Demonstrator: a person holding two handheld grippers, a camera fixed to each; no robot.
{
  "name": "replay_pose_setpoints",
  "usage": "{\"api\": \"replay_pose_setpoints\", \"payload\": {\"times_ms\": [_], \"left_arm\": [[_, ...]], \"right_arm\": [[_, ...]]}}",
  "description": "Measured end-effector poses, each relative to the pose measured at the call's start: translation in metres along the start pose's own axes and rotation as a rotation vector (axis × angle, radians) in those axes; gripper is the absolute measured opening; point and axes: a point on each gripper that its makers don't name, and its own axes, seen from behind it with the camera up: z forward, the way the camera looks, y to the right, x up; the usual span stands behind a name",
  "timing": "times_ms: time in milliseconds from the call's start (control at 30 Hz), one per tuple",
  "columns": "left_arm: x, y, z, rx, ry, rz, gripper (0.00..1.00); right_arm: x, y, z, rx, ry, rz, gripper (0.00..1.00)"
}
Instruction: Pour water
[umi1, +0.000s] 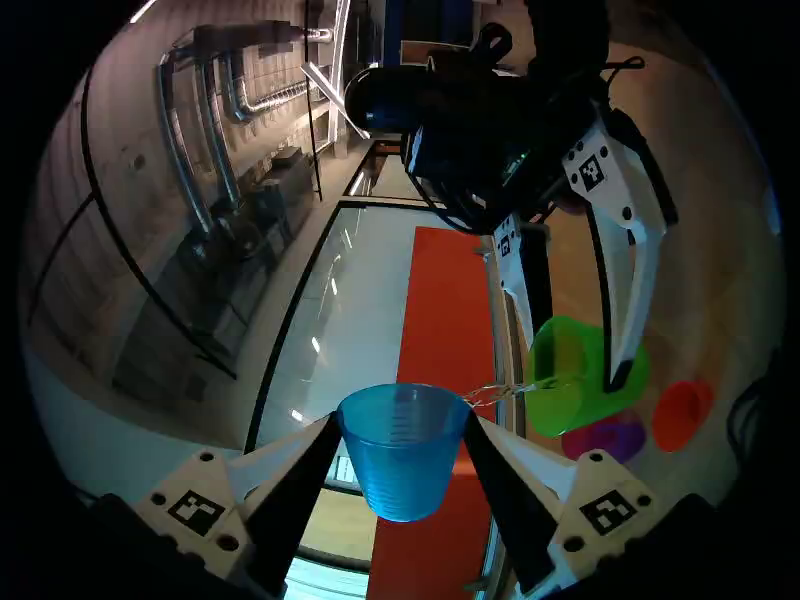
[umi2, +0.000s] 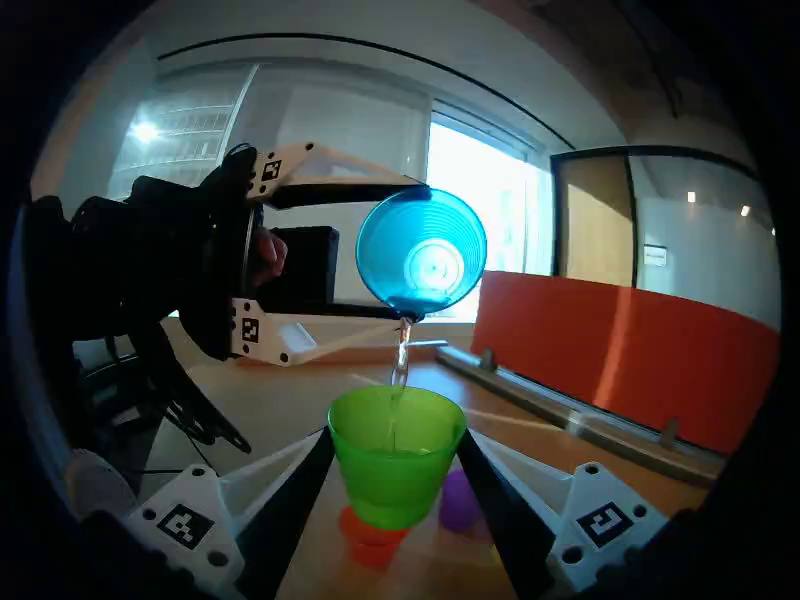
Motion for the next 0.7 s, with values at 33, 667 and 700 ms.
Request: {"api": "replay_pose_setpoints", "payload": {"times_ms": [33, 667, 700], "left_arm": [[0.0005, -0.0003, -0.0001, 0.001, 0.001, 0.004, 0.87], [0.0084, 0.0030, -0.0021, 0.010, 0.011, 0.115, 0.88], [0.0089, 0.0041, -0.0026, 0.010, 0.011, 0.118, 0.88]], "right_arm": [[0.0002, 0.0000, -0.0001, 0.000, 0.001, 0.000, 0.90], [-0.0001, 0.0036, -0.0014, -0.009, 0.008, 0.004, 0.91], [0.0001, 0.0037, -0.0014, -0.009, 0.009, 0.004, 0.91]]}}
